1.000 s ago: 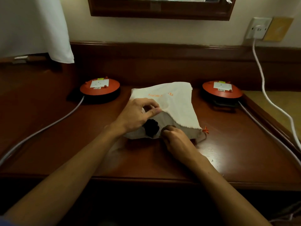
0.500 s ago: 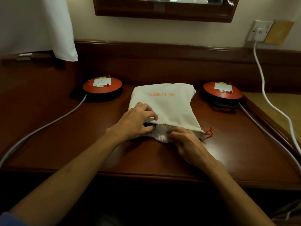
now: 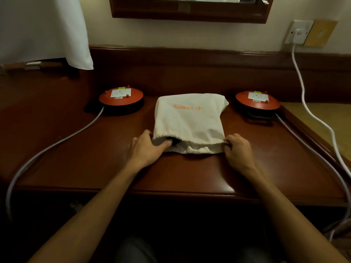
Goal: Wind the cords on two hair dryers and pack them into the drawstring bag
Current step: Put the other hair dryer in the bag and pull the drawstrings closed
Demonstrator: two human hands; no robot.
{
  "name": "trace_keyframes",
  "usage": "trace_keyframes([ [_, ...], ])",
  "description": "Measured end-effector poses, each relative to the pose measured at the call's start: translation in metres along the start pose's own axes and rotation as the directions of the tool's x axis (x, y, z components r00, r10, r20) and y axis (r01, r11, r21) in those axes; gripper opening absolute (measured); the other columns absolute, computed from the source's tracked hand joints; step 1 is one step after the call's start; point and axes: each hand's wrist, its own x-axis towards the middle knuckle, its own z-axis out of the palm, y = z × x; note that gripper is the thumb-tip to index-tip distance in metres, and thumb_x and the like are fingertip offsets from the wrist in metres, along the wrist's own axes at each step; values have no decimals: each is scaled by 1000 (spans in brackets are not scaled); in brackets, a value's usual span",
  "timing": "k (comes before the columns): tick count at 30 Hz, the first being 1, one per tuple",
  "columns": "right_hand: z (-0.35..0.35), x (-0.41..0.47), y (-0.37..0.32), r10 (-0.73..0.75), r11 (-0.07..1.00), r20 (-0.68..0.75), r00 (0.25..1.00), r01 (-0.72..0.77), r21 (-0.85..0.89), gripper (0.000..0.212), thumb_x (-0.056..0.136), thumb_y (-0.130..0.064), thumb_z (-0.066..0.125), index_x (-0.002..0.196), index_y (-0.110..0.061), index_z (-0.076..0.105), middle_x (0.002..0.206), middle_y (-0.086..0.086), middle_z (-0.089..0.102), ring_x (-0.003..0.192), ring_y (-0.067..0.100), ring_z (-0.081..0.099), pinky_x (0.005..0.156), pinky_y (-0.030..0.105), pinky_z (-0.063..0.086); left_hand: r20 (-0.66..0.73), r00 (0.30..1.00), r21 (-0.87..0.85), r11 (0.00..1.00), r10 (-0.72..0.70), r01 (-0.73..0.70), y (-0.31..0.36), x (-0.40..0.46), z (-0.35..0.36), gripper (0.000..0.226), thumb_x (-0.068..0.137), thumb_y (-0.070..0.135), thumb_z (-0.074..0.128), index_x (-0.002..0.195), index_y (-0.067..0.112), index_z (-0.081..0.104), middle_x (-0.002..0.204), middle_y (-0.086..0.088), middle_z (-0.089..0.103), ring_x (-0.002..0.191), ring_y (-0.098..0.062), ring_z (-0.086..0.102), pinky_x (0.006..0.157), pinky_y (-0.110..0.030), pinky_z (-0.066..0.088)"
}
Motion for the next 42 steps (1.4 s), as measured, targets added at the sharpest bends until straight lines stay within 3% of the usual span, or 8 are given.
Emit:
trace_keyframes([
  [5,-4,-4,-18,-15,991,-16,1000,17,136,16,91,-3,63,99,-5,77,92,9,73,77,16,55,60,22,34,-80,991,-97,988,110,-118,20,-7,9,72,72,53,84,122,17,48,121,-9,67,111,-35,65,89,-52,57],
  [11,-42,-1,7,85,991,-170,982,-65,118,16,85,2,66,91,-5,79,85,14,75,78,31,65,68,25,37,-187,953,-25,969,238,-247,11,1,-4,43,90,15,77,127,7,57,122,-18,65,114,-36,61,90,-41,53],
  [19,-50,-12,23,131,987,96,987,-139,80,8,90,-12,73,96,-9,77,83,7,75,77,26,69,72,39,57,-118,971,-44,976,209,-215,-8,-13,-23,34,91,25,79,120,11,67,105,-4,69,101,-22,64,78,-34,51],
  [22,-64,-18,23,116,979,159,980,-140,148,5,90,-8,72,92,-11,76,74,4,73,67,20,70,60,31,56,-118,970,-26,976,212,-216,-18,-14,-37,19,90,24,80,103,10,76,89,-4,75,86,-17,68,69,-26,48],
  [27,-79,-24,34,59,991,-3,998,-58,119,7,89,-13,73,83,-10,76,69,4,68,58,20,61,53,29,48,-135,962,-2,971,237,-240,-41,-10,-72,14,90,24,80,80,14,76,65,4,73,69,-5,69,63,-18,47],
  [32,-78,-25,48,160,975,91,983,-143,-169,9,94,-20,67,92,-14,74,99,7,71,92,23,62,86,42,50,-62,983,168,973,171,-159,-50,-6,-83,10,96,23,72,87,18,73,83,-2,75,83,-12,67,68,-26,46],
  [36,-62,-17,15,37,943,82,996,-8,-334,26,96,-31,60,120,-23,66,126,2,60,122,25,48,104,46,29,-4,967,418,879,255,-230,-30,-12,-61,24,104,36,57,121,25,71,138,-5,60,132,-25,47,110,-46,39],
  [42,-26,-4,-28,82,942,257,963,9,-336,41,96,-46,59,94,-5,62,115,13,58,106,34,54,92,45,42,32,977,123,969,212,-214,-3,-13,-8,46,99,51,60,124,13,65,119,-10,66,117,-31,57,89,-38,48],
])
